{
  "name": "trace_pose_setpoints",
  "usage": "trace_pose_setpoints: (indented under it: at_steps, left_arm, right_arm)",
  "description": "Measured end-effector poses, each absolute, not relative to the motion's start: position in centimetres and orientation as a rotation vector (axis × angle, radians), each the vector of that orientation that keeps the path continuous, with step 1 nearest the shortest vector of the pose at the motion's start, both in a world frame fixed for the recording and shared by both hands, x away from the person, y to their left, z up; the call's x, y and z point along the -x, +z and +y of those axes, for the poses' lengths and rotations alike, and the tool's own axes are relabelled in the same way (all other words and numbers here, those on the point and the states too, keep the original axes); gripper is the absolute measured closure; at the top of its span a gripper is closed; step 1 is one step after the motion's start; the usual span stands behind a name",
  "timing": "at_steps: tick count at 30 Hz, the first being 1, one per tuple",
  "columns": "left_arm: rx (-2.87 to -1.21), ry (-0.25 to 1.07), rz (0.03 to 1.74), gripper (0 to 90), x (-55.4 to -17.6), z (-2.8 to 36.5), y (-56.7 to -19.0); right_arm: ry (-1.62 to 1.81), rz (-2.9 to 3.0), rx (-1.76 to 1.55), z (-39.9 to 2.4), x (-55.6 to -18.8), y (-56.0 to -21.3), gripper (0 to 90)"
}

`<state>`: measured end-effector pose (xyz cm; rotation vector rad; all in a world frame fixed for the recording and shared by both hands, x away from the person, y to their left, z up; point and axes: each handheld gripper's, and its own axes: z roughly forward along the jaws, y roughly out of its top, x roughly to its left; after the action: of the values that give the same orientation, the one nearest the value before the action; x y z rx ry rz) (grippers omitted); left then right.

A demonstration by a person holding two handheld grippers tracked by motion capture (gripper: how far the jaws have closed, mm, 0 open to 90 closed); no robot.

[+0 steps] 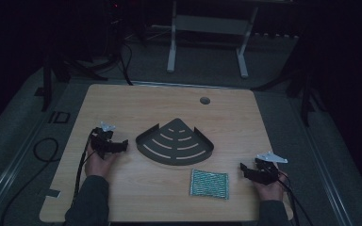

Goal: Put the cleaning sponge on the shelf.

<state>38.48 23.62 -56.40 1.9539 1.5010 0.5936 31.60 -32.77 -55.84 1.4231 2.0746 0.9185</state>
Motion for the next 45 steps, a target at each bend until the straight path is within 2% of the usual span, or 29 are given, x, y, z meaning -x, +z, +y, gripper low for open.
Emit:
trace_pose_setpoints:
  at_steps: [6,16,20,21,24,25,26,27,28,30,38,45]
  left_arm:
    - [-1.954,0.594,1.501,5.5,-38.5,23.6,-56.4]
    - [-1.953,0.595,1.502,5.6,-38.5,23.6,-56.4]
    - [-1.952,0.596,1.504,5.6,-38.4,23.6,-56.4]
    - [-1.952,0.596,1.504,5.6,-38.4,23.6,-56.4]
    - [-1.952,0.597,1.504,5.6,-38.4,23.6,-56.4]
    - [-1.952,0.597,1.504,5.6,-38.4,23.6,-56.4]
    - [-1.952,0.597,1.504,5.6,-38.4,23.6,-56.4]
    - [-1.952,0.597,1.504,5.6,-38.4,23.6,-56.4]
    - [-1.952,0.597,1.504,5.6,-38.4,23.6,-56.4]
    - [-1.952,0.597,1.504,5.6,-38.4,23.6,-56.4]
    - [-1.952,0.597,1.504,5.6,-38.4,23.6,-56.4]
    - [-1.952,0.597,1.504,5.6,-38.4,23.6,-56.4]
  right_arm:
    - [0.919,2.073,-1.424,-32.8,-31.6,-55.8,30.4]
    - [0.891,2.071,-1.321,-32.4,-30.0,-53.0,45.3]
    - [0.874,2.100,-1.209,-31.5,-28.5,-51.7,57.8]
    - [0.874,2.100,-1.209,-31.5,-28.5,-51.7,57.8]
    - [0.912,2.120,-1.161,-30.9,-27.7,-51.0,68.1]
    - [0.922,2.145,-1.131,-30.5,-27.2,-50.6,74.6]
    - [0.922,2.145,-1.131,-30.5,-27.2,-50.6,74.6]
    - [0.921,2.175,-1.106,-29.9,-26.9,-50.3,82.0]
    - [0.921,2.175,-1.106,-29.9,-26.9,-50.3,82.0]
    - [0.928,2.214,-1.066,-28.9,-26.5,-50.1,89.5]
    - [0.986,2.320,-0.951,-25.8,-26.1,-50.1,89.9]
    - [0.960,2.427,-0.874,-22.5,-26.8,-51.9,90.0]
